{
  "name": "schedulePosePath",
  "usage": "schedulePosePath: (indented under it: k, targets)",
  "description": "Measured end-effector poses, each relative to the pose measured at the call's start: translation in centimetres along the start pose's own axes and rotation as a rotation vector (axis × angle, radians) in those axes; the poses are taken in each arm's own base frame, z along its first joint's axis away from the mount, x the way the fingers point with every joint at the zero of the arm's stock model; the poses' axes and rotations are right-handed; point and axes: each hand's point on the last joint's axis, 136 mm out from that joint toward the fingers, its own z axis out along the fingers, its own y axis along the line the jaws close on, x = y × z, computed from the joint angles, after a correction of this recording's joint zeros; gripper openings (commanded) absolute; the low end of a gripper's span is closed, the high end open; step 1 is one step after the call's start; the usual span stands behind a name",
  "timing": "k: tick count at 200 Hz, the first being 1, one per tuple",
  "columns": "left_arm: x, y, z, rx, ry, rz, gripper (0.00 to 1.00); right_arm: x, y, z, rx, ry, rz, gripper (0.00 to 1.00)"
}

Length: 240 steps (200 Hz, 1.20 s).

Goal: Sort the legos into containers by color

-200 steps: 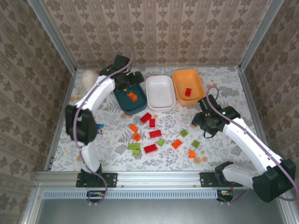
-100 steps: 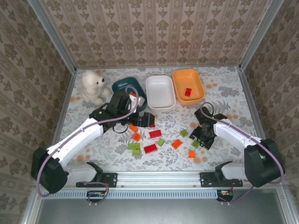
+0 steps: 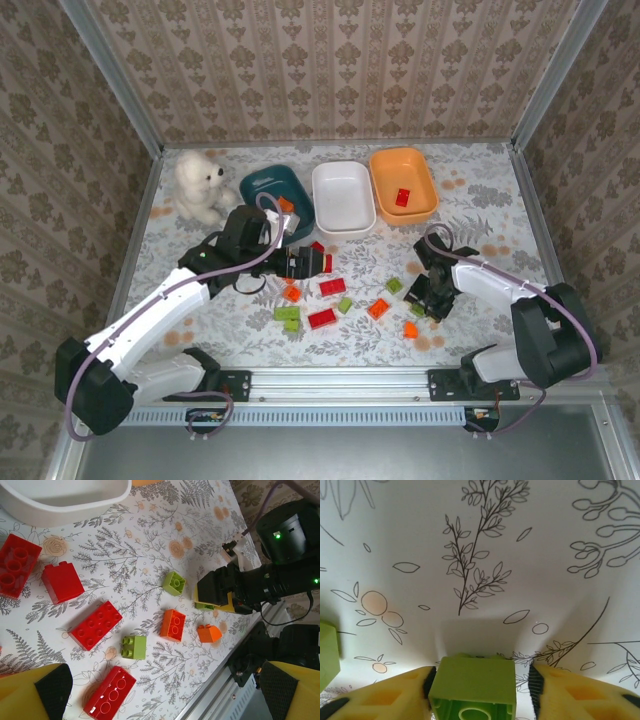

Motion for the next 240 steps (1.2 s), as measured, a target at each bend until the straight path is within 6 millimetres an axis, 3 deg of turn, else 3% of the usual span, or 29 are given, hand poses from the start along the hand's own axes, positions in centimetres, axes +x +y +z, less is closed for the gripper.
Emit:
schedulePosePath:
  k: [29,49,64,92,117,148,170,212,240]
  targets:
    - [-0.2,0.2,0.3,-0.007,-0.003,-0.010,1.00,0.0,0.3,-0.2,-0.001,-0.004,-0.005,0.28]
    - [-0.7,0.7,0.1,-0.022,-0.024,-0.036,1.00,-0.3,2.3,-1.9,-0.014,-0.050,-0.089,0.28]
    - [-1.4,1.5,-0.2,-0.045,-0.051,-0.071,1.00,-0.8,6.1,-4.6,-0.075,-0.116,-0.192,0.28]
    - [-3.3,3.7,-1.3,-0.098,-0.121,-0.146,1.00,-1.9,16.0,-10.4,-0.241,-0.240,-0.370,0.28]
    - [-5.4,5.5,-3.0,-0.140,-0.197,-0.202,1.00,-3.6,22.3,-12.1,-0.300,-0.290,-0.444,0.28]
    - [-6.6,7.5,-4.6,-0.190,-0.258,-0.263,1.00,-6.6,28.6,-10.3,-0.296,-0.314,-0.502,0.28]
    - [-6.5,7.8,-5.1,-0.205,-0.267,-0.274,1.00,-8.7,31.7,-8.0,-0.288,-0.317,-0.513,0.29]
    - [-5.5,6.9,-7.1,-0.207,-0.304,-0.279,1.00,-12.4,34.0,-3.1,-0.258,-0.267,-0.482,0.34]
    - [-3.9,7.0,-8.0,-0.217,-0.321,-0.300,1.00,-13.7,34.1,-0.5,-0.238,-0.222,-0.464,0.47]
